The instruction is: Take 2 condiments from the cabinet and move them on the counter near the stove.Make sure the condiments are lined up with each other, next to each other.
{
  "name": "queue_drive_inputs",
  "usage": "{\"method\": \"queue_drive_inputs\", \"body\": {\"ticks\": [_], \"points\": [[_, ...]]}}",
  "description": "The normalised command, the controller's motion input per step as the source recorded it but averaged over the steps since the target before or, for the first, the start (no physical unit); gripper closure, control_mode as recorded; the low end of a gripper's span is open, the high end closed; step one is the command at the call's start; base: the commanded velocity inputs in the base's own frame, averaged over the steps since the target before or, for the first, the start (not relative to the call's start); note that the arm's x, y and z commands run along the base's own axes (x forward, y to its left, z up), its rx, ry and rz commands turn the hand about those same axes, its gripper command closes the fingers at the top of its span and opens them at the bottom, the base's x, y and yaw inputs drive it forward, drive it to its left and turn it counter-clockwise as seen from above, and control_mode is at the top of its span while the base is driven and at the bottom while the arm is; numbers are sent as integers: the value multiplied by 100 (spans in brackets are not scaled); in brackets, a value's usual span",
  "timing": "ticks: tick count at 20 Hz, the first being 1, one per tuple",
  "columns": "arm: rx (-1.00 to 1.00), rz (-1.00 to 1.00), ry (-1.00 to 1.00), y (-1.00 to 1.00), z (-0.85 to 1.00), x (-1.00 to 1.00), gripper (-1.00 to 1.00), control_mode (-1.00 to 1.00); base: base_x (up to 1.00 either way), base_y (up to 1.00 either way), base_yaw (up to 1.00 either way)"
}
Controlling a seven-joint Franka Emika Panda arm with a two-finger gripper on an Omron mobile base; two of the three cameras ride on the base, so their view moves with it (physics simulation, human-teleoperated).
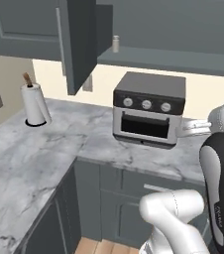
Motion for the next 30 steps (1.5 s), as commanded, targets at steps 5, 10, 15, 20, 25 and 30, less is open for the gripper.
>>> {"method": "queue_drive_inputs", "body": {"ticks": [5, 10, 15, 20, 25, 30], "points": [[0, 0, 0, 0, 0, 0, -100, 100, 28, 42, 0], [0, 0, 0, 0, 0, 0, -100, 100, 55, 7, -2], [0, 0, 0, 0, 0, 0, -100, 100, 61, 0, -3], [0, 0, 0, 0, 0, 0, -100, 100, 53, 0, -1], [0, 0, 0, 0, 0, 0, -100, 100, 39, 1, 0], [0, 0, 0, 0, 0, 0, -100, 100, 4, 0, 0]]}}
